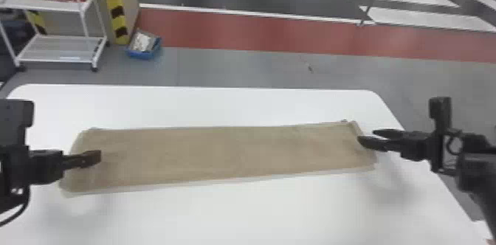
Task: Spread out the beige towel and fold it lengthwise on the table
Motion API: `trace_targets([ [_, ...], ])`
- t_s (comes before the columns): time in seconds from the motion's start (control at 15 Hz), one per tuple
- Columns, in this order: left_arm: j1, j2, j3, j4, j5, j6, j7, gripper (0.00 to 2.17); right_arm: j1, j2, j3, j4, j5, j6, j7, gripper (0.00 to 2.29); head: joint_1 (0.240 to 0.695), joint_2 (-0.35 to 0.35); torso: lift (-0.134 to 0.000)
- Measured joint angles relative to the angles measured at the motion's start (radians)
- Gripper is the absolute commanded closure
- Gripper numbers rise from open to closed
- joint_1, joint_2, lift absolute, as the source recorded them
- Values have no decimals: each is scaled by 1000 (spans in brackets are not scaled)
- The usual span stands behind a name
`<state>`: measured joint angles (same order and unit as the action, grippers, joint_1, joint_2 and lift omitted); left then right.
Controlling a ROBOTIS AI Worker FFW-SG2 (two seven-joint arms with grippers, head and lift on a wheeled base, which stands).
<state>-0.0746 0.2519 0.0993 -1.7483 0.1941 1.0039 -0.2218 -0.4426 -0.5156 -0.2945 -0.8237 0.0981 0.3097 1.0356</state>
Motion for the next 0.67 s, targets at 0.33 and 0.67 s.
trace_targets([
  [0.33, -7, 3, 13, 41, 4, -65, 3, 80, 9, -4, -10, 0, -3, -1, 0, 289, 695, -171, -124],
  [0.67, -8, 3, 16, 65, 4, -107, 3, 80, 12, -6, -15, 0, -14, -1, 0, 289, 695, -169, -124],
])
